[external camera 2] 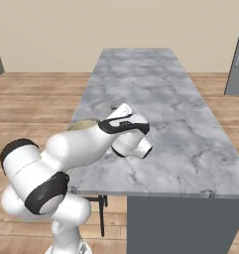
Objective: There is a bowl on the dining counter. Grab a lemon wedge from the fridge and place it in the bowl. Then get the liquor bottle and glass cup from the cabinet and place them next to the bowl.
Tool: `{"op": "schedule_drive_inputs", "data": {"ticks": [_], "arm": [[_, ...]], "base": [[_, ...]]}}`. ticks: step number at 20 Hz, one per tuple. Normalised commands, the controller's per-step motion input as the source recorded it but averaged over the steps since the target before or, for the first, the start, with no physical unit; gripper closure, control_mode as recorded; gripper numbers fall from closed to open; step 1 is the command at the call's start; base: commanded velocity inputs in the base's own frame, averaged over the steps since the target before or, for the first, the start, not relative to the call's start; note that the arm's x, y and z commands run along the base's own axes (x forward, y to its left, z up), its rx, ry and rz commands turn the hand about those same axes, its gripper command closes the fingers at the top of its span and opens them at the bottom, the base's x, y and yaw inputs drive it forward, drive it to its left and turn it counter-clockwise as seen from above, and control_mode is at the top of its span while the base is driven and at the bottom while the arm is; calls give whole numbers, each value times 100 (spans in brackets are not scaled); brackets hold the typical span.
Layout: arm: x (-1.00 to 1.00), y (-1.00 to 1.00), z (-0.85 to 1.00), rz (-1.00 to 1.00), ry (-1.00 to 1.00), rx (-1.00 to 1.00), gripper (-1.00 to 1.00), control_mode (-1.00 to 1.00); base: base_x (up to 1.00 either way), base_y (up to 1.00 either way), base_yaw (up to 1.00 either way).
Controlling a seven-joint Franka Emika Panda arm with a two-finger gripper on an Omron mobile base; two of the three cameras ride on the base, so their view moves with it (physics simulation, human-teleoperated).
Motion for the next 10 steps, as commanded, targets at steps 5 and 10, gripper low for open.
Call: {"op": "schedule_drive_inputs", "data": {"ticks": [5, 10], "arm": [[-51, 14, 94, 0, 3, -9, -100, -100], [-36, 14, 63, 0, 27, -13, -100, -100]], "base": [[0, 0, 0], [0, 0, 0]]}}
